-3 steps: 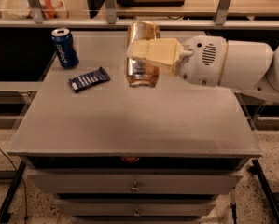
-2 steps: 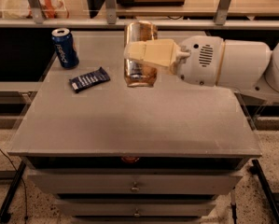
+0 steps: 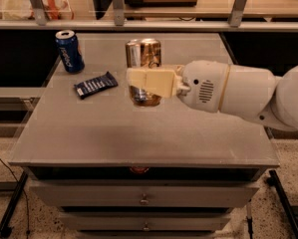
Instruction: Knock orange can over
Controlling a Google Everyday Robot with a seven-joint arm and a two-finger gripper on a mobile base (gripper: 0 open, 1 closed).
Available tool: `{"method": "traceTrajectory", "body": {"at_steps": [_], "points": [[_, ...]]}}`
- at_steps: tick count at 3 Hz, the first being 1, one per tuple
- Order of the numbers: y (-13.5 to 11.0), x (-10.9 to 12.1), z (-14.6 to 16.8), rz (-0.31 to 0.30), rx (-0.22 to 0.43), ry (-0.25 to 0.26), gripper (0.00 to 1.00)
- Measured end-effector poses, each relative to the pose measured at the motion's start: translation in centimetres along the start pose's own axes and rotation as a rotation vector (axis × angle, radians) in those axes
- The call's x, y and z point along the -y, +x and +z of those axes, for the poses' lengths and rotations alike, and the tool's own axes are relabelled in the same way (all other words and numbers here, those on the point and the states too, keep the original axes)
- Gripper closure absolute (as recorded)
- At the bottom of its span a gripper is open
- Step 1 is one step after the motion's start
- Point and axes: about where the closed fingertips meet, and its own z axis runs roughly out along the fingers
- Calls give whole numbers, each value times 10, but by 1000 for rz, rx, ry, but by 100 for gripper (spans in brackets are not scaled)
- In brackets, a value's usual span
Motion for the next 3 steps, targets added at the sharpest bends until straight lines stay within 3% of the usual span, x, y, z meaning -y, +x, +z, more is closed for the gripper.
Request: {"method": "traceTrajectory", "body": {"at_steps": [1, 3], "points": [[-27, -7, 7, -191, -38, -12, 100], [-33, -5, 9, -287, -50, -13, 100]]}}
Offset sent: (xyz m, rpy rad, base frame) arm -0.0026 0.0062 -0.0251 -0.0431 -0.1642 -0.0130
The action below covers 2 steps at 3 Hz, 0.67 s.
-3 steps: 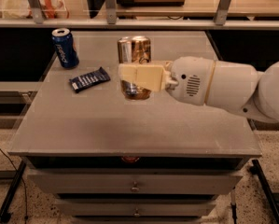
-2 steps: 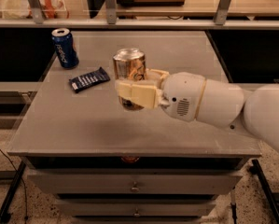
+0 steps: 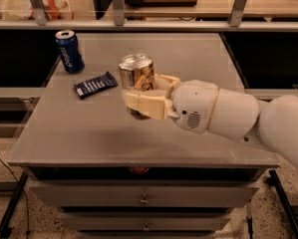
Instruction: Knock orange can over
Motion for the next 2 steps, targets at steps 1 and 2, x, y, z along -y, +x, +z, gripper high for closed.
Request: {"method": "traceTrajectory", "body": {"at_steps": [1, 2], "points": [[-12, 6, -2, -53, -19, -18, 100], [-21, 11, -1, -83, -39, -30, 100]]}}
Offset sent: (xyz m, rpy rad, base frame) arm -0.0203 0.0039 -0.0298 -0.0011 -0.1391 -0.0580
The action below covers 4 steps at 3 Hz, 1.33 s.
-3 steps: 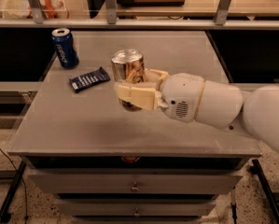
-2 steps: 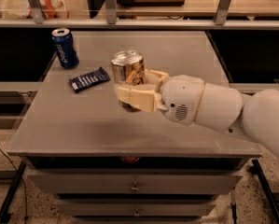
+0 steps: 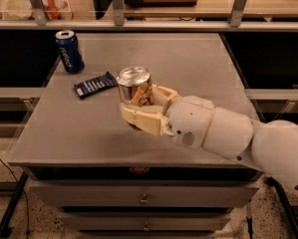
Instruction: Knock orange can over
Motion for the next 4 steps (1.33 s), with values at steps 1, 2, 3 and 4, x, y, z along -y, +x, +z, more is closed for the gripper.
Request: {"method": "traceTrajectory", "body": {"at_steps": [1, 2, 3, 4], "points": [[-10, 7, 3, 0, -10, 0, 100], [-19, 12, 5, 4, -10, -12, 100], [-30, 16, 9, 16, -16, -35, 100], [-42, 18, 14, 30, -35, -67, 82]]}}
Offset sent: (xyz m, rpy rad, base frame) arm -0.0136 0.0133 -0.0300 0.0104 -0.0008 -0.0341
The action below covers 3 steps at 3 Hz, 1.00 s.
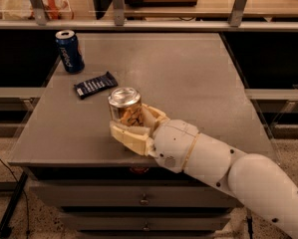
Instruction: Knock orange can over
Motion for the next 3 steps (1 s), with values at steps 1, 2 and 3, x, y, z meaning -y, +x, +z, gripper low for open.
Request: {"method": "traceTrajectory", "body": {"at_steps": [1, 2, 3], "points": [[-11, 2, 2, 9, -9, -19, 59], [-18, 3, 3, 15, -13, -28, 36], [-22, 2, 4, 16, -14, -34, 12]]}}
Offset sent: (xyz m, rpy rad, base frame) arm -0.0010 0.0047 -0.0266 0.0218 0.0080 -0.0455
